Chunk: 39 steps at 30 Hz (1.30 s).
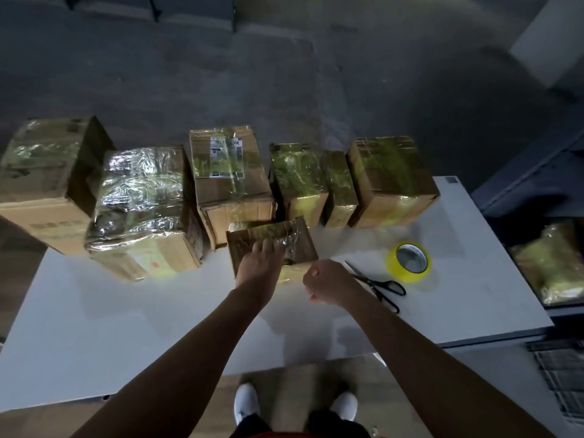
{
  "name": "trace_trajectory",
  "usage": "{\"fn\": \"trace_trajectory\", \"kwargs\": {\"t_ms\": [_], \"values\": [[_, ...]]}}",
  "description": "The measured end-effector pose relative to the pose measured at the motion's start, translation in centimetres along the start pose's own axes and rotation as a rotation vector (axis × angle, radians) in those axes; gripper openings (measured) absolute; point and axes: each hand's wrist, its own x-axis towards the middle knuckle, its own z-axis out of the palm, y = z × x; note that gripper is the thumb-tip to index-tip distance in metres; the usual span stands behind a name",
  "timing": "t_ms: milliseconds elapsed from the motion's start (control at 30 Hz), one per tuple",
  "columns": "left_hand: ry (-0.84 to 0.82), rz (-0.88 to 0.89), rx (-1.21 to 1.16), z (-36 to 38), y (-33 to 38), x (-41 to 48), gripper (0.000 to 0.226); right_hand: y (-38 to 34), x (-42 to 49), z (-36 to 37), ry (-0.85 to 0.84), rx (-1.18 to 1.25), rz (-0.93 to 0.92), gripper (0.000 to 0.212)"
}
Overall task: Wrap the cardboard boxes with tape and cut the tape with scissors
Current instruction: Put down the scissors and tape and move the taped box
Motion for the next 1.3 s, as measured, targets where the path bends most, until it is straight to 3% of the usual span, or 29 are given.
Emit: {"fn": "trace_trajectory", "kwargs": {"t_ms": [133,300,367,467,633,733,800,900,1033,1167,1233,1300], "values": [[-0.037,-0.069,-0.132,-0.4,1.2,-0.8,0.056,-0.6,0.4,0.9,-0.010,0.003,0.006,0.026],[-0.003,-0.122,-0.585,-0.8,5.6,-2.7,0.029,0.3,0.6,0.7,0.051,-0.085,0.015,0.044],[0.057,-0.164,-0.590,-1.3,5.2,-2.5,0.020,0.7,0.6,0.2,0.061,-0.004,0.063,0.038],[0.193,-0.330,-0.516,-1.4,1.7,-1.7,0.031,0.2,0.9,0.3,0.113,-0.006,0.013,0.035],[0.072,-0.427,-0.589,-1.7,-1.3,0.3,0.028,-2.1,1.5,3.0,0.137,-0.035,0.027,0.042],[0.185,-0.481,-0.478,-1.5,-1.3,0.2,0.041,-2.6,1.7,3.8,0.207,-0.097,0.062,0.046],[0.089,-0.605,-0.501,-0.8,-2.4,-0.2,0.049,-2.5,1.9,3.7,0.203,-0.128,0.063,0.041],[-0.209,-0.757,-0.825,0.3,-4.0,-0.9,0.045,-1.9,2.2,3.2,0.166,-0.132,0.067,0.022],[-0.312,-0.697,-0.882,1.2,-3.0,-1.2,0.043,-1.2,2.4,2.1,0.176,-0.147,0.091,0.034],[-0.344,-0.501,-0.679,1.7,-1.8,-0.6,0.046,-1.0,2.4,2.6,0.153,-0.205,0.109,0.053],[-0.392,-0.538,-0.753,1.6,-2.3,-0.2,0.043,-1.0,2.7,3.3,0.183,-0.232,0.113,0.058],[-0.479,-0.627,-0.860,1.5,-2.5,0.0,0.042,-1.0,2.9,3.5,0.199,-0.194,0.122,0.050]]}}
